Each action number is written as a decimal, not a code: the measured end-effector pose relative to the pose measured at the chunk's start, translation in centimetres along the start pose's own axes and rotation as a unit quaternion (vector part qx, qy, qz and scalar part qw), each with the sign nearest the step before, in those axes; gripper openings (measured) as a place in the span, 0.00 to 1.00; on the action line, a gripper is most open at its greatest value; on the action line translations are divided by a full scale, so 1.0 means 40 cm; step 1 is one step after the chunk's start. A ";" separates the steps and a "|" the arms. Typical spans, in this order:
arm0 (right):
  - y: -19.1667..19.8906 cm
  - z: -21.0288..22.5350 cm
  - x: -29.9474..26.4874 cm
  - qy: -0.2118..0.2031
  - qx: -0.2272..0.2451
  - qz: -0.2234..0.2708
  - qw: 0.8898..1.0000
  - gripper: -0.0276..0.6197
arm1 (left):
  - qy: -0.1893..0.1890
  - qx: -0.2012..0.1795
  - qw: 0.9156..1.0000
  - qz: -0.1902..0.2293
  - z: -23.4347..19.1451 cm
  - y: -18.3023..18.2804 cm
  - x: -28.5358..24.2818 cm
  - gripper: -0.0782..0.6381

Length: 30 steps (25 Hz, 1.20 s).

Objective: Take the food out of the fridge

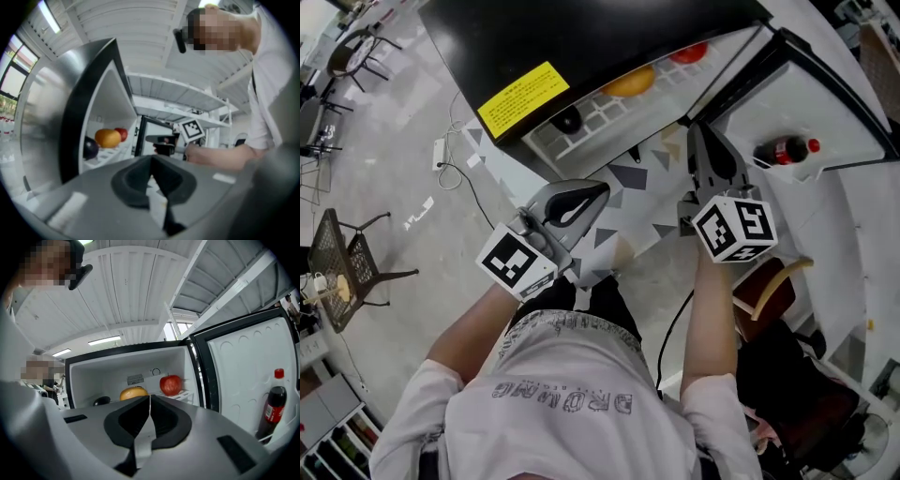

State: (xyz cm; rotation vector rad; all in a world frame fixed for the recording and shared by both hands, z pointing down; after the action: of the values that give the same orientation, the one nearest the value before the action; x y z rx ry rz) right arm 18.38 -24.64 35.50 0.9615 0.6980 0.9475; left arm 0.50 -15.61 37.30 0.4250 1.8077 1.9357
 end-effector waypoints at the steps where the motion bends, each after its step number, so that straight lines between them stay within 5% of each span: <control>1: -0.005 0.006 -0.010 -0.003 0.002 -0.001 1.000 0.05 | -0.001 -0.001 1.000 0.001 0.001 -0.004 -0.012 0.12; 17: -0.074 0.091 -0.151 -0.041 0.032 -0.017 0.999 0.27 | -0.037 -0.003 0.999 0.007 -0.018 -0.031 -0.132 0.12; 30: -0.084 0.135 -0.259 -0.028 0.058 -0.039 0.997 0.45 | -0.054 0.002 0.999 0.005 -0.039 -0.027 -0.188 0.12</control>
State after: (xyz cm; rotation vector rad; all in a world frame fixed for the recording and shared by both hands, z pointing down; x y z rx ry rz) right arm 19.58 -36.71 35.61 1.0510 0.7444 0.8153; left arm 6.21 -20.85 36.72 0.5311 1.7448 1.8784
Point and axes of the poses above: the fingertips, and each gripper's own axes: x backward along the fingers, z to its right, y out of its underside, the point moved 4 cm from there along x, backward along the fingers, and after that the axes turned 13 degrees about -x, right-handed, at the moved point
